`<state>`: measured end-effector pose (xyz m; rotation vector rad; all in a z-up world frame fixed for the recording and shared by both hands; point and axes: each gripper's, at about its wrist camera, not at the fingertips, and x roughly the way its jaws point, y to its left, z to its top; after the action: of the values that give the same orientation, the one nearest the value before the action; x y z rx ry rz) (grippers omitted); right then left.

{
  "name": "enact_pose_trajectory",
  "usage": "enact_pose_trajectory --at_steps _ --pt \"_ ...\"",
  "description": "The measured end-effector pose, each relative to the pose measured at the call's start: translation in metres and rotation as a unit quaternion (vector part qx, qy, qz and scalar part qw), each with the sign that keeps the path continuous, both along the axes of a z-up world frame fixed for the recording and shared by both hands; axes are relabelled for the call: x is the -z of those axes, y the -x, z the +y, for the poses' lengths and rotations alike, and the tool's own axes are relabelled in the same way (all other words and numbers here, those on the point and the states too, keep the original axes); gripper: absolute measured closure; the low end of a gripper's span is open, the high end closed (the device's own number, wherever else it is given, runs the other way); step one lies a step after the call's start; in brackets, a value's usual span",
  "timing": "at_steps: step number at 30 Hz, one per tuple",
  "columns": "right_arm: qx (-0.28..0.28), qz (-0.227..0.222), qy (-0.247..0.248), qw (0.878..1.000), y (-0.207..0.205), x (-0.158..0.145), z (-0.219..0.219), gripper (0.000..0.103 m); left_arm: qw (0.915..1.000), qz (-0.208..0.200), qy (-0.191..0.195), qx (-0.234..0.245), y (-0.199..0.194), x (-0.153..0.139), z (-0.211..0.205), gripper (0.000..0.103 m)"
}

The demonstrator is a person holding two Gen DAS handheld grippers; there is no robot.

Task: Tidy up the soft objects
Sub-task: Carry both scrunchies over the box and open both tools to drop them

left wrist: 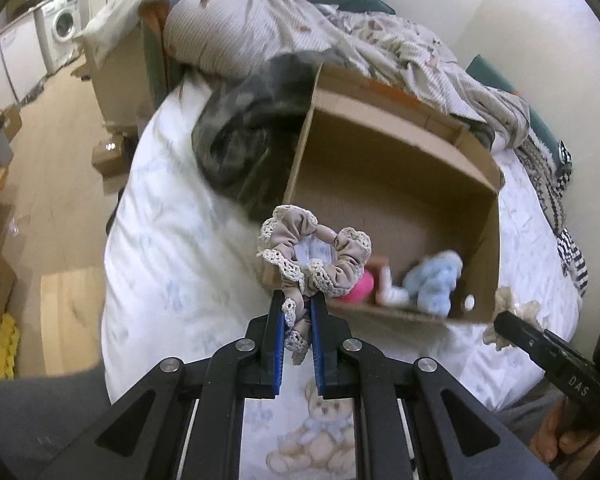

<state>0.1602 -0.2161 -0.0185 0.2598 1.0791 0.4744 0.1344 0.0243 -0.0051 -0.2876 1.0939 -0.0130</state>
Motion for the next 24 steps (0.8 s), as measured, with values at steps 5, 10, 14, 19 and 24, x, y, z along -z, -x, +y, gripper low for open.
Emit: enact_pose_trajectory --at_steps 5,10,14,19,24 --pt "-0.014 -0.026 0.029 0.999 -0.016 -0.015 0.0 0.08 0.9991 -0.028 -0.021 0.022 -0.022 -0.02 -0.006 0.092" --pt "-0.004 -0.039 0.028 0.999 -0.029 -0.009 -0.011 0.08 0.9975 -0.025 -0.052 0.041 -0.045 -0.012 -0.017 0.092" --pt "0.014 -0.024 0.02 0.999 -0.039 0.008 -0.011 0.08 0.997 -0.008 -0.056 0.053 -0.061 0.004 -0.026 0.092" --pt "0.01 -0.021 0.031 0.999 -0.05 0.017 -0.005 0.08 0.9958 -0.009 -0.061 0.069 -0.077 0.02 -0.039 0.092" --pt "0.019 0.005 0.027 0.999 -0.059 0.033 -0.002 0.08 0.9953 -0.01 -0.058 0.077 -0.081 0.04 -0.047 0.092"
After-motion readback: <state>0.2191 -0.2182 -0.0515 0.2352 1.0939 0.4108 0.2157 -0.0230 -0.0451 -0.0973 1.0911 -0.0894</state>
